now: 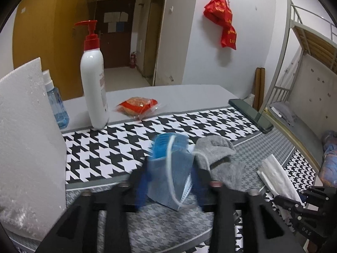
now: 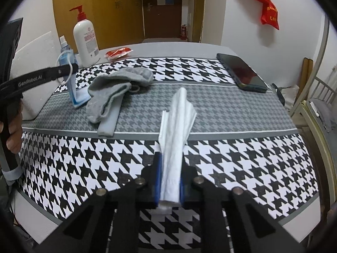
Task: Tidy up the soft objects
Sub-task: 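Lift the blue mask with the left tool while the right tool lifts the white tissue, then carry the mask and tissue over the white foam box with both tools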
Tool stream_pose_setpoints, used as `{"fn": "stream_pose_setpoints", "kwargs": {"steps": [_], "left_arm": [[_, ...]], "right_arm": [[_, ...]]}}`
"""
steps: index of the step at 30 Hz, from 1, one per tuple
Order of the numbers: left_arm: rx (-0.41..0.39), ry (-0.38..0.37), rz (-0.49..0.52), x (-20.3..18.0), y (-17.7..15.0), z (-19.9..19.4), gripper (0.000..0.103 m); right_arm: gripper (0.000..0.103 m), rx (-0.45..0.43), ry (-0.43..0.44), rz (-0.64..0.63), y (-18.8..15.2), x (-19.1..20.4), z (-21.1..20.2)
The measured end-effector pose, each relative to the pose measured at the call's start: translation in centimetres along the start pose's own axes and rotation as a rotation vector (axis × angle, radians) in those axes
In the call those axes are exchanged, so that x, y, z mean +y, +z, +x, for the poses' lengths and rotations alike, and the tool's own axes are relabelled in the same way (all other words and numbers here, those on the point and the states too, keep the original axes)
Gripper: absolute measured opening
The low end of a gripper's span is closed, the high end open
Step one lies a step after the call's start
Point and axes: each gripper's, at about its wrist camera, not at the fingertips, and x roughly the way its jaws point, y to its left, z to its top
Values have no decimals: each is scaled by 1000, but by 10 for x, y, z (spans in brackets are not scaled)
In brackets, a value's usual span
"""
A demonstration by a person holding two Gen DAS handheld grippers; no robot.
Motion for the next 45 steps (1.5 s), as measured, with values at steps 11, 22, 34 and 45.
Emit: {"fn": "stream_pose_setpoints", "kwargs": {"steps": [11,22,34,45], "left_arm": [[65,30,32,-5,-6,11,48],[95,56,40,-3,-18,7,37],[54,41,46,0,-16,-5,18],[-53,72,79,0,-6,-40,17]], "right_arm": [[17,-12,-12,2,0,2,1],[17,-12,-17,7,1,2,3],[16,-20,-32,36,10,3,11],[16,-103,-43,51,16,9,-14]]}}
